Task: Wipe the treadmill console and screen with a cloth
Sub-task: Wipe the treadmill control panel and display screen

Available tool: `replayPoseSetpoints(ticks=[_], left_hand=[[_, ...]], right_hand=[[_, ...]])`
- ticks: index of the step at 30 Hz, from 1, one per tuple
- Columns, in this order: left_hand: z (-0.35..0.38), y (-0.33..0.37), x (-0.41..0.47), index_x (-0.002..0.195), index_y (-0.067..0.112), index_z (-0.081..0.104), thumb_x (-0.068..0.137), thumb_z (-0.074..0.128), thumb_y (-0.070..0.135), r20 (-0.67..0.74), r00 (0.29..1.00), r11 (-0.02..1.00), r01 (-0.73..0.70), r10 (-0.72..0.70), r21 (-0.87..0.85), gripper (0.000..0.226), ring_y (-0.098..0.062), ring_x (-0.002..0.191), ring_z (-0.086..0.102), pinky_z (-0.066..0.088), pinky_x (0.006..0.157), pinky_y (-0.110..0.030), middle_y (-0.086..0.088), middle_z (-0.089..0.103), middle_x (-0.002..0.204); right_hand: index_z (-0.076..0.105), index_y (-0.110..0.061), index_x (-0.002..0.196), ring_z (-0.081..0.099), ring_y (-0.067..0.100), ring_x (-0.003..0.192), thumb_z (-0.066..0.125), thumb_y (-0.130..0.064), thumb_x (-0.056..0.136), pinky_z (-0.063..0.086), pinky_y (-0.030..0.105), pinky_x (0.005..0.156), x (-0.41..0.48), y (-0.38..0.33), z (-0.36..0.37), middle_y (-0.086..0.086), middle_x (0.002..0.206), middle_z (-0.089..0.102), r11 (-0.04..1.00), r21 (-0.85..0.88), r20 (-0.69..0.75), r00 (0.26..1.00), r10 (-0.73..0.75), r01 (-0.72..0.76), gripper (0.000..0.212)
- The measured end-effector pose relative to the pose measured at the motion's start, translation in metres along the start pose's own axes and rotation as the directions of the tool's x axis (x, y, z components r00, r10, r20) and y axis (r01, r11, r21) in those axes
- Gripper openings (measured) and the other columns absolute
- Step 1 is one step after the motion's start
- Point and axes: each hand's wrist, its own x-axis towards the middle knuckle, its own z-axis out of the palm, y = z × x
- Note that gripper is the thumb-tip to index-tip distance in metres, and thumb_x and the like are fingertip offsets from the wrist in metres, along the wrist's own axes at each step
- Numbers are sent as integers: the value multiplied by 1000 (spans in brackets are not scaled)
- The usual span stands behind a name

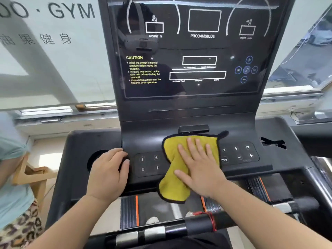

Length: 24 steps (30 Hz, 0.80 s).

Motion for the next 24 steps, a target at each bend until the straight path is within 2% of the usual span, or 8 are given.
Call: replayPoseSetpoints(ticks=[4,8,10,14,17,19,21,24], left_hand=[[-5,-12,-9,113,5,72,96,42,35,74,997,998,-34,30,48,46,-33,109,66,52,97,-45,-9,72,117],[-11,-11,-8,122,7,70,97,39,38,103,995,1000,5,-4,-18,50,-28,118,62,48,103,-41,-8,69,127],[-15,-14,-3,119,6,70,96,40,37,81,997,1000,11,-11,-3,49,-29,115,64,49,101,-41,-8,70,123],[-20,-34,9,117,7,71,94,39,39,83,995,994,56,-64,97,50,-34,116,63,50,100,-48,-12,69,125],[-20,-45,14,124,10,69,96,40,40,100,988,984,101,-117,149,51,-34,123,60,49,103,-51,-13,64,135],[-18,-47,15,123,10,70,96,39,40,79,991,984,97,-110,153,51,-35,121,61,49,101,-51,-13,65,135],[-16,-48,17,119,9,72,95,39,39,53,993,986,94,-102,139,51,-37,114,64,51,97,-51,-13,68,129],[-16,-50,21,114,10,74,94,39,38,42,994,985,95,-102,141,49,-36,108,65,51,91,-49,-11,70,125]], right_hand=[[-17,-23,161,-28,42,152,-11,-85,77,-14,56,124,18,-42,-9,28,164,-26,987,42,-1,988,153,-153,105],[-19,-20,161,-30,49,149,-11,-92,72,-13,60,124,40,-80,-9,36,160,-25,962,89,-24,965,261,-258,114],[-18,-18,161,-30,47,150,-4,-89,82,-10,59,124,45,-91,-9,33,162,-27,979,62,-33,980,195,-193,107],[-12,-23,163,-33,37,151,18,-79,95,-9,57,125,57,-123,-13,19,165,-31,995,29,-23,995,-99,99,93],[-3,-30,164,-27,29,154,22,-72,99,-13,54,125,56,-130,-10,2,170,-20,910,-36,41,910,-412,413,82],[3,-33,163,-22,26,156,25,-70,99,-17,49,124,46,-114,-5,-4,171,-13,842,-47,39,843,-536,537,77],[7,-35,163,-15,25,158,26,-71,99,-14,48,125,38,-89,1,-4,172,-6,861,-28,-16,861,-509,508,76],[7,-32,164,-10,33,158,15,-79,97,-7,52,124,40,-57,-1,6,171,-8,949,-57,-78,946,-313,309,82]])
